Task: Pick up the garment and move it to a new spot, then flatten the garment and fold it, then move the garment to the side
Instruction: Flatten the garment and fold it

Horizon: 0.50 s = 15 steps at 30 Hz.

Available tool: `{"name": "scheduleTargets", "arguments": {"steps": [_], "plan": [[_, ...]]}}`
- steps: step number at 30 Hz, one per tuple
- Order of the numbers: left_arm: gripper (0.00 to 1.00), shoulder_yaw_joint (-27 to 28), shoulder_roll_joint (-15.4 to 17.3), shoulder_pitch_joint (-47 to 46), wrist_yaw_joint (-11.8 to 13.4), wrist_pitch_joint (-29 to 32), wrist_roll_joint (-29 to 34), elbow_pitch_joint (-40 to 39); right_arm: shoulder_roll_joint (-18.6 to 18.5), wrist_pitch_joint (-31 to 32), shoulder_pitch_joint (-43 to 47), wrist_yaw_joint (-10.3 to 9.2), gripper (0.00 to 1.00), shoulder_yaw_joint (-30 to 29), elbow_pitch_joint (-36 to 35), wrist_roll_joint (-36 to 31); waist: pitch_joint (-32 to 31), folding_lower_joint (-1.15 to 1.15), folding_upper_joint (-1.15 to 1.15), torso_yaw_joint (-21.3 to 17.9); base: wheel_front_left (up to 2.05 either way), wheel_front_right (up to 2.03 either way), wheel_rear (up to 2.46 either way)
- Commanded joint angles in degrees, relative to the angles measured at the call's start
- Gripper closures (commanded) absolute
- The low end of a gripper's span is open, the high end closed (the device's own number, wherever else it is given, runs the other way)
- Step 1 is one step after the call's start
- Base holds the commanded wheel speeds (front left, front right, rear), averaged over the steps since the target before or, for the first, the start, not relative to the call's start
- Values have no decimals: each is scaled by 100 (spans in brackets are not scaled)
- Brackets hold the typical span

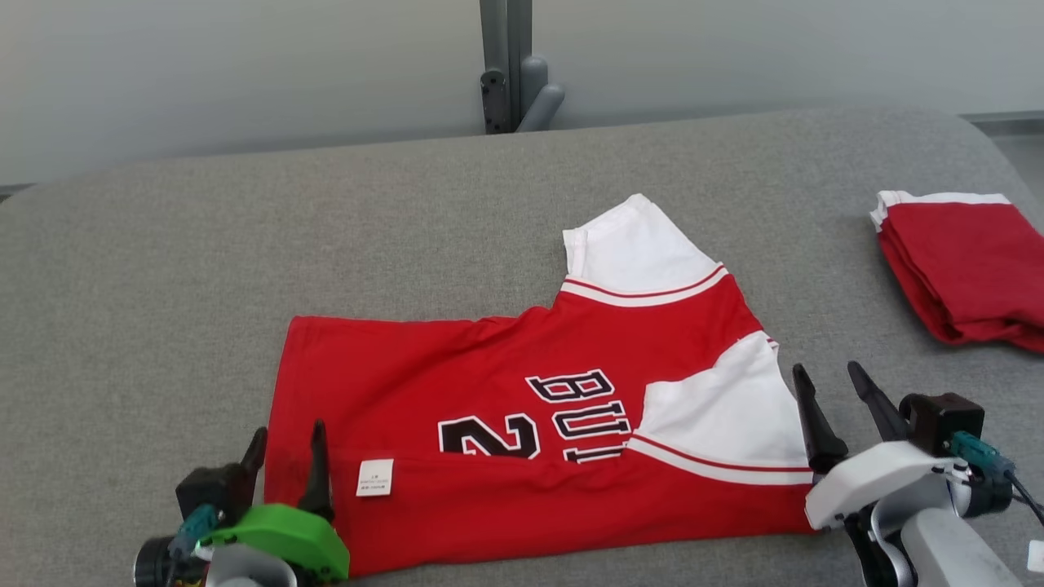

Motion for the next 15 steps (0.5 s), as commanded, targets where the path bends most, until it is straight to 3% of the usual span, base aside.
{"name": "scheduleTargets", "arguments": {"steps": [1,5,15], "plan": [[0,-15,30,-177,1,1,42,14,-3,0,-120,-7,0,-3,-25,-70,428,0,0,38,0,0,0],[0,-50,101,-951,-24,1,305,284,40,0,-736,-7,0,30,-93,-282,865,0,0,21,0,0,0],[0,24,270,-2453,-14,1,299,1650,-15,0,-2159,-7,0,558,230,-458,1439,0,0,-59,0,0,0]]}}
